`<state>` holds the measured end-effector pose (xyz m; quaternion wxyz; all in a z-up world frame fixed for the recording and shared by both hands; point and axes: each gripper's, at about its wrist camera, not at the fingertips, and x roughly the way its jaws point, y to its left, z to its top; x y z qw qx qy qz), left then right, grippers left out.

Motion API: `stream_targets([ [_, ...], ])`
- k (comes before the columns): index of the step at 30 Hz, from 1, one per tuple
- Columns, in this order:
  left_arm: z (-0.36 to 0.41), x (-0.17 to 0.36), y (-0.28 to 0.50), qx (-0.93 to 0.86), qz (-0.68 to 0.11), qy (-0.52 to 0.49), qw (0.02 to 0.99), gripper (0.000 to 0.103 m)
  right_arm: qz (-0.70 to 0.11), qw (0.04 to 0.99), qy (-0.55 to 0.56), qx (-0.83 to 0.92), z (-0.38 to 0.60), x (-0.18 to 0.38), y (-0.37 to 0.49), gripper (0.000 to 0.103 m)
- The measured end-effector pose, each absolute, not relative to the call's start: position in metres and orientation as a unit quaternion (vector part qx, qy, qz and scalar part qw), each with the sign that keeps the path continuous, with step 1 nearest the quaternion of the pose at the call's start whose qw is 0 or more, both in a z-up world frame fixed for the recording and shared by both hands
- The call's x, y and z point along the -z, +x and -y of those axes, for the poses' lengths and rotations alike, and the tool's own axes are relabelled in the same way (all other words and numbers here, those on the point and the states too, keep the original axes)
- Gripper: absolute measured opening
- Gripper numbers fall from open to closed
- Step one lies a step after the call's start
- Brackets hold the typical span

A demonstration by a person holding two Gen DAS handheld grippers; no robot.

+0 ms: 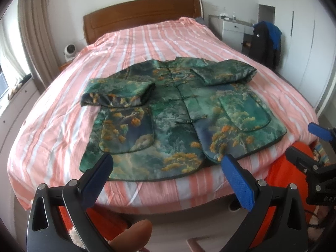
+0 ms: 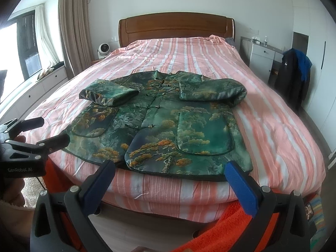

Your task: Fold large clothes

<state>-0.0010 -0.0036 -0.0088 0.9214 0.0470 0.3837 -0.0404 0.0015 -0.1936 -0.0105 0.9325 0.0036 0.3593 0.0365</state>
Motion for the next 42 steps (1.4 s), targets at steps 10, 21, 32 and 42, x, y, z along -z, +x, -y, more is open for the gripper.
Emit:
stream_targets([
  [10,0.0027,0.0075,-0.0020,0.036,-0.374,0.045,0.926,0.103,-0.357,0.933,0.000,-0.038,0.1901,0.0126,0.0013,0.103],
  [21,0.0045,0.0085,-0.0022,0.038,-0.375,0.049,0.925,0.103,-0.359,0.933,-0.001,-0.039,0.1890,0.0133,0.0014,0.103],
  [32,0.0062,0.0088,-0.0021,0.041,-0.371,0.053,0.926,0.103,-0.358,0.933,-0.001,-0.039,0.1896,0.0139,0.0032,0.103],
  [42,0.0085,0.0095,-0.0031,0.041,-0.372,0.054,0.926,0.103,-0.357,0.933,-0.002,-0.038,0.1904,0.0145,0.0039,0.103],
])
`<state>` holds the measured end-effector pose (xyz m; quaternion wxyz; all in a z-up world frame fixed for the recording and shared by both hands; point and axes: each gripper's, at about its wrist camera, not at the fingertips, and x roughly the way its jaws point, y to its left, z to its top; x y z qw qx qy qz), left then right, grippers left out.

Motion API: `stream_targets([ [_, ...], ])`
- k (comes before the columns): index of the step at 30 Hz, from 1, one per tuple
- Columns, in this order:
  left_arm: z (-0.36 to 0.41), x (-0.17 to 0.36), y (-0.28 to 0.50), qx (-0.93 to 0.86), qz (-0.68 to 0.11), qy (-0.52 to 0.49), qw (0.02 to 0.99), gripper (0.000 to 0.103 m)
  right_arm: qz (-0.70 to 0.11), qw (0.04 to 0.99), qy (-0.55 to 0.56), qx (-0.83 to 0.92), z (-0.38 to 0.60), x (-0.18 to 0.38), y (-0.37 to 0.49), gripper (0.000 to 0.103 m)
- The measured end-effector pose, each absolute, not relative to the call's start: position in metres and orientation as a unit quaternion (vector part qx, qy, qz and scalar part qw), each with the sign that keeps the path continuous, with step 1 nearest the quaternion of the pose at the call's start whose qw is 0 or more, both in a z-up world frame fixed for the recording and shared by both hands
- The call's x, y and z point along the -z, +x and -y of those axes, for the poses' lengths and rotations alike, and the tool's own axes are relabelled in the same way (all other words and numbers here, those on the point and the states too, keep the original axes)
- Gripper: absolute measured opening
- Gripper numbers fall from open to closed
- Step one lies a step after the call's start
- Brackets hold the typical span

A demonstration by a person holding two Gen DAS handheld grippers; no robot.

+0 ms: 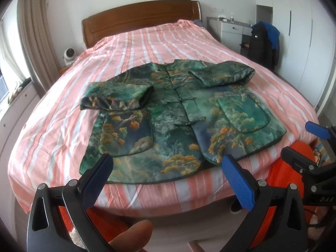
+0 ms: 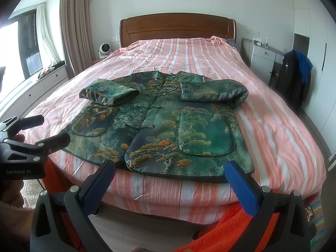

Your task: Fold large clothes

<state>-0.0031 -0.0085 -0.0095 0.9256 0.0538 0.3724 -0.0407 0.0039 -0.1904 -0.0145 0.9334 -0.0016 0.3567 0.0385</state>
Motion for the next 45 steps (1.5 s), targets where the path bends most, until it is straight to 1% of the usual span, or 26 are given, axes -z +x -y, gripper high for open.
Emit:
stream_targets([
  [37,0.011,0.014,-0.003,0.043,-0.381,0.050,0.922,0.103,-0.354,0.935,-0.002,-0.038,0.192,0.015,0.003,0.103],
  [45,-0.006,0.016,-0.004,0.037,-0.384,0.030,0.922,0.103,-0.355,0.934,-0.013,-0.043,0.186,0.014,0.004,0.103],
])
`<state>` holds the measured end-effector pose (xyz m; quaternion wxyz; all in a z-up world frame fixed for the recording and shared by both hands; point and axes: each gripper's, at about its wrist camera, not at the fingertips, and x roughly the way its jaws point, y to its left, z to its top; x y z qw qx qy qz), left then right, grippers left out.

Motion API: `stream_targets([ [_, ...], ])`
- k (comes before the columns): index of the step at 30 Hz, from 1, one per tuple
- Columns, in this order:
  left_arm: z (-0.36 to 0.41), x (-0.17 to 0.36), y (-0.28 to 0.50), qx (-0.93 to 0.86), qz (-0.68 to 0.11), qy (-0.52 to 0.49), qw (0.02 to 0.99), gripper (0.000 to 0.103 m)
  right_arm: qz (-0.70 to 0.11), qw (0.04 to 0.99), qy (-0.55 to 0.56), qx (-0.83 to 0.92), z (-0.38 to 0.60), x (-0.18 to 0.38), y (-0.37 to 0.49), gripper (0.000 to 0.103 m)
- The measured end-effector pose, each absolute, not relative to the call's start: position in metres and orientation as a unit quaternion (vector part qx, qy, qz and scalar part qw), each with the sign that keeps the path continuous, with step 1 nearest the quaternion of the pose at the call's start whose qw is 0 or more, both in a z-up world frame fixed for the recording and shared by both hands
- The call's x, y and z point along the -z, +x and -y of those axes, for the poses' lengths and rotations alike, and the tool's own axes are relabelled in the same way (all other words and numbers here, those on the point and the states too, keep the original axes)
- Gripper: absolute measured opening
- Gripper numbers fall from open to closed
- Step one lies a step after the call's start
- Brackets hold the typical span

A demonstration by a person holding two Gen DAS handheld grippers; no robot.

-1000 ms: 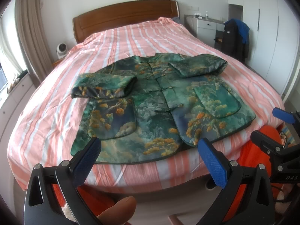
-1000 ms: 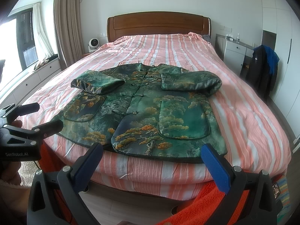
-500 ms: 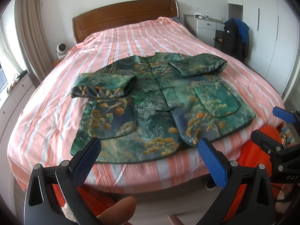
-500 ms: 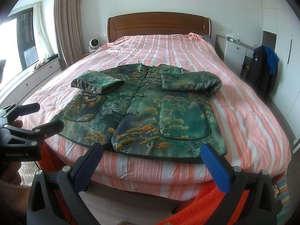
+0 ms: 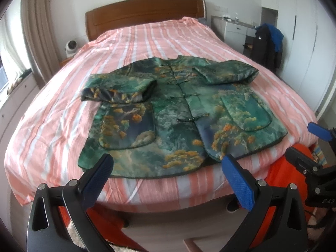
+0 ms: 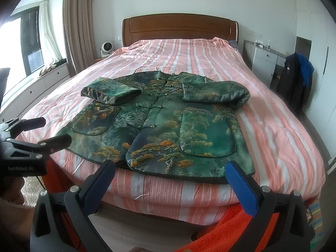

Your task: Fold large clothes

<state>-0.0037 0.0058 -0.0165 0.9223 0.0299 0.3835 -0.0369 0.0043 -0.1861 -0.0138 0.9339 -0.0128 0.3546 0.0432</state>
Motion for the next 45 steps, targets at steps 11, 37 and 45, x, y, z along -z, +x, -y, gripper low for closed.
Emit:
stream_targets([
  [11,-0.007,0.020,-0.001,0.019,-0.390,0.038,0.920,0.103,-0.336,0.941,-0.020,-0.024,0.189,0.005,0.001,0.103],
  [37,-0.152,0.080,0.083,-0.019,-0.480,-0.097,0.872,0.103,-0.347,0.936,0.028,-0.054,0.261,0.017,0.044,0.103],
  [45,-0.184,0.153,0.123,0.009,-0.561,-0.105,0.821,0.102,-0.514,0.842,0.149,-0.068,0.370,0.135,0.129,0.103],
])
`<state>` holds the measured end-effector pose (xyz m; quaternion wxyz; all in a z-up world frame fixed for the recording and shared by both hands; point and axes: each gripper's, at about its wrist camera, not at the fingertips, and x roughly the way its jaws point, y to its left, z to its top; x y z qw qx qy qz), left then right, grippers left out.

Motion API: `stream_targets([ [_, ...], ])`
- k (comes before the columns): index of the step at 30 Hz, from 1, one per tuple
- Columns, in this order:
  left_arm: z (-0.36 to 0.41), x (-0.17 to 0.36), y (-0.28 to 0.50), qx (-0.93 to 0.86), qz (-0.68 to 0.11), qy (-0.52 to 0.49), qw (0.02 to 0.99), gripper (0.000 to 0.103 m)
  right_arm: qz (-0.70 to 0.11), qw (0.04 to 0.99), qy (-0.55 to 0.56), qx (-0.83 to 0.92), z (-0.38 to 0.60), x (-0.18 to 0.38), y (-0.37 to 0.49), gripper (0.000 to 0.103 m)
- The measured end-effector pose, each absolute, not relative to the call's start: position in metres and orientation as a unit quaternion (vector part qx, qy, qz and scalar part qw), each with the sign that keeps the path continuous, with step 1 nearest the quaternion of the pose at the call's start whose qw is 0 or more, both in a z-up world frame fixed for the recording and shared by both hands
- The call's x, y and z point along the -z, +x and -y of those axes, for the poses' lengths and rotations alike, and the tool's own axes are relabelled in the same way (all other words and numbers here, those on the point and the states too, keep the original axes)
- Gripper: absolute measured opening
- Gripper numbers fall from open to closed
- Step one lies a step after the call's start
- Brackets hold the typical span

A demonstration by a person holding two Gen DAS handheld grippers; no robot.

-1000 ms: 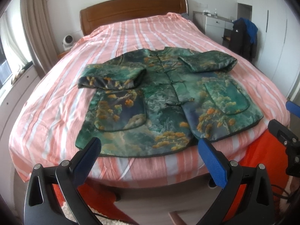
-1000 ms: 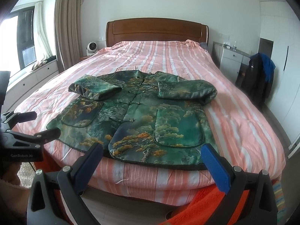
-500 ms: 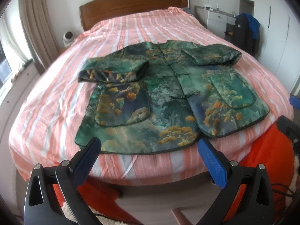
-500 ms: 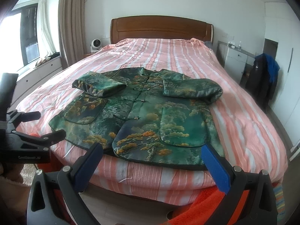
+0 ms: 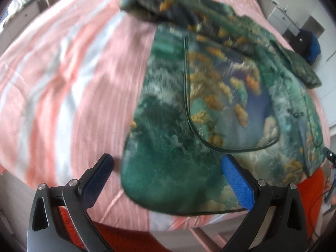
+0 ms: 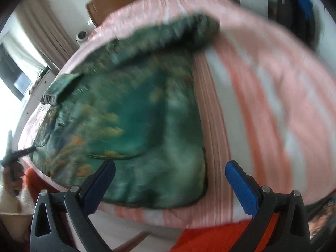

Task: Fold large clothes
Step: 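Grasp the jacket hem with the left tool while the right tool grasps it too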

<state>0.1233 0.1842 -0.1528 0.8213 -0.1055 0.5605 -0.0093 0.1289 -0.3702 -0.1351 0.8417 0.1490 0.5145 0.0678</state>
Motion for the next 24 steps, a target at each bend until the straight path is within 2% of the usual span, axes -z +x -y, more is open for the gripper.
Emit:
stream_targets([
  [1,-0.182,0.155,0.121,0.013,-0.559,-0.111,0.821,0.097,-0.526,0.832,0.162,-0.075,0.372,0.145,0.133,0.103],
  [2,-0.182,0.155,0.118,0.013,-0.558,-0.115,0.822,0.087,-0.530,0.829,0.163,-0.075,0.373,0.149,0.133,0.101],
  [3,-0.181,0.154,0.114,0.010,-0.557,-0.118,0.822,0.055,-0.531,0.829,0.161,-0.072,0.371,0.149,0.134,0.096],
  [4,-0.181,0.151,0.109,0.001,-0.556,-0.117,0.823,0.024,-0.530,0.829,0.159,-0.075,0.369,0.146,0.134,0.068],
  [5,-0.180,0.147,0.105,0.004,-0.551,-0.120,0.826,0.016,-0.531,0.829,0.155,-0.084,0.366,0.142,0.133,0.035],
  [7,-0.179,0.136,0.095,0.007,-0.544,-0.122,0.830,0.010,-0.537,0.832,0.121,-0.073,0.362,0.134,0.133,0.017],
  [11,-0.173,0.114,0.067,0.026,-0.540,-0.108,0.834,0.009,-0.529,0.845,0.056,-0.051,0.354,0.106,0.126,0.014],
  [14,-0.170,0.121,0.046,0.025,-0.562,-0.095,0.821,0.009,-0.530,0.846,0.044,-0.039,0.361,0.093,0.107,0.014],
  [17,-0.166,0.139,0.046,0.008,-0.573,-0.081,0.815,0.010,-0.551,0.834,0.035,-0.022,0.364,0.114,0.094,0.014],
  [19,-0.160,0.137,0.050,-0.003,-0.570,-0.074,0.818,0.016,-0.559,0.828,0.043,-0.013,0.361,0.132,0.094,0.014],
  [20,-0.158,0.132,0.051,-0.005,-0.566,-0.069,0.822,0.020,-0.556,0.830,0.048,-0.007,0.361,0.134,0.094,0.017],
  [21,-0.157,0.127,0.048,-0.011,-0.557,-0.061,0.828,0.029,-0.550,0.834,0.050,-0.001,0.360,0.132,0.095,0.022],
  [22,-0.157,0.121,0.044,-0.017,-0.546,-0.050,0.836,0.041,-0.541,0.839,0.049,0.009,0.359,0.128,0.095,0.033],
  [23,-0.156,0.114,0.042,-0.022,-0.535,-0.040,0.843,0.048,-0.528,0.847,0.048,0.018,0.358,0.121,0.090,0.051],
  [24,-0.156,0.106,0.039,-0.031,-0.522,-0.028,0.852,0.060,-0.514,0.856,0.046,0.028,0.358,0.113,0.085,0.058],
])
